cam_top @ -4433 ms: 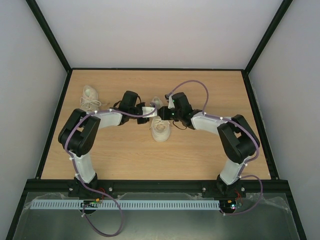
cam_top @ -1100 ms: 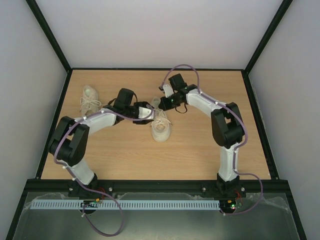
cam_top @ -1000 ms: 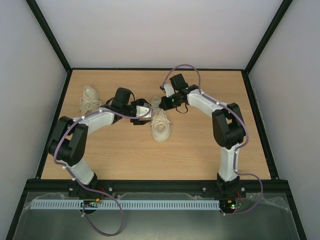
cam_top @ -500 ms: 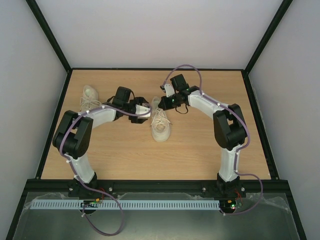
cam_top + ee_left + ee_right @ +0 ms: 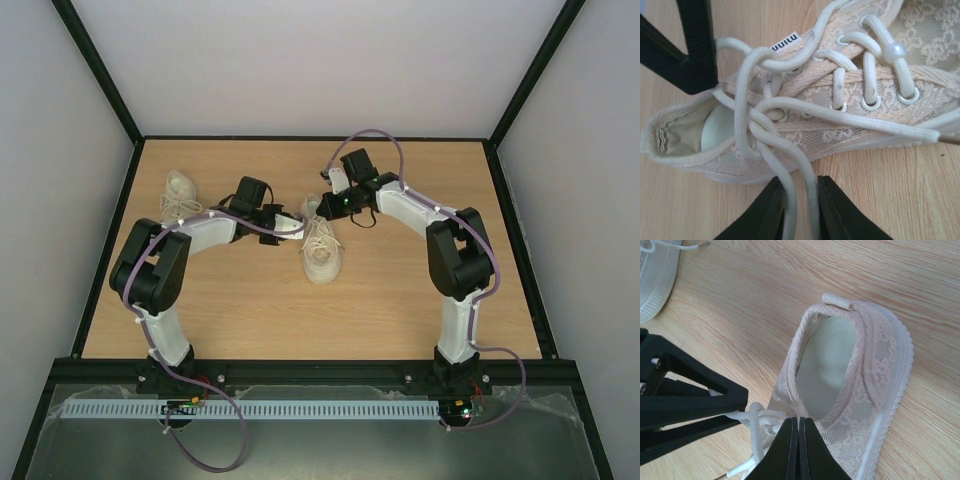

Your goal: Tie the shoes

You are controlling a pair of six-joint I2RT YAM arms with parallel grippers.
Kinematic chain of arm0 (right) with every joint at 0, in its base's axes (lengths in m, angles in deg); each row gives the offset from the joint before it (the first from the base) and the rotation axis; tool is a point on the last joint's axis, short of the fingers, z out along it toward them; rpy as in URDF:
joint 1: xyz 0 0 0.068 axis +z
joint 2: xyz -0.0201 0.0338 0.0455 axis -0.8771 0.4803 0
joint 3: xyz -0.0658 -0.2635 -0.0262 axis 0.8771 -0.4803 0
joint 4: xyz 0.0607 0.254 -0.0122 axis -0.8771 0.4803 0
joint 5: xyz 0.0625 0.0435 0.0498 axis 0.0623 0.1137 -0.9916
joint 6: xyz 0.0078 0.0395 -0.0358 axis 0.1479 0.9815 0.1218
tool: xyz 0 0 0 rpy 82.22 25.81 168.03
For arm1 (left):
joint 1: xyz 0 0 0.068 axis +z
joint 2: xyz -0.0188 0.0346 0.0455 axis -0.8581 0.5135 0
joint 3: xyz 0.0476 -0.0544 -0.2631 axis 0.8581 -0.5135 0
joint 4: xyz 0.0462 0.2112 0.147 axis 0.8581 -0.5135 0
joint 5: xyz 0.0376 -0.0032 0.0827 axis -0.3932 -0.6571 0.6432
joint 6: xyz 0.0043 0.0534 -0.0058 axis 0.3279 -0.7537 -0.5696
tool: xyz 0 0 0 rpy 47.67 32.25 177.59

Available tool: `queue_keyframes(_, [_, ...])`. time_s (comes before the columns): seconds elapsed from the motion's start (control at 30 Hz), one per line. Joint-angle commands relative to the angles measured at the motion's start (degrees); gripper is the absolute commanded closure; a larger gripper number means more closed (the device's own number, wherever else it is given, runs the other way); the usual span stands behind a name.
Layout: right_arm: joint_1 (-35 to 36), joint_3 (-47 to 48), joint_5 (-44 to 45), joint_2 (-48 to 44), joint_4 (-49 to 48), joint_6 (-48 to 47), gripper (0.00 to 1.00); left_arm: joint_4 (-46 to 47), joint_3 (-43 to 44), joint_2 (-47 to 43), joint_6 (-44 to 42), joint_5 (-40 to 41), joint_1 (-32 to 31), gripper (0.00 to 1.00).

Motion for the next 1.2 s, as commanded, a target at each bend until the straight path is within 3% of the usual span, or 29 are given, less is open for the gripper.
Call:
queue_keyframes(0.0, [-0.3, -1.1, 1.2, -2.7, 1.0, 0.3, 0.99, 0.9, 0.3, -0.4, 0.0, -2.2, -0.1, 0.92])
queue_keyframes(0.07, [-0.7, -1.6, 2.5, -3.3, 0.9, 0.7, 0.99, 1.2, -0.3, -0.7, 0.1, -2.2, -0.1, 0.98])
queue_keyframes(0.57, [-4.6, -10.9, 3.5, -8.4, -1.3, 3.5, 0.99, 1.9, -2.8, 0.6, -3.9, 0.8, 1.4, 0.98])
queue_keyframes(1.17, [-6.7, -17.2, 4.5, -6.6, -2.2, 4.0, 0.99, 4.1, -4.1, 3.0, -10.5, 2.7, 4.0, 0.98])
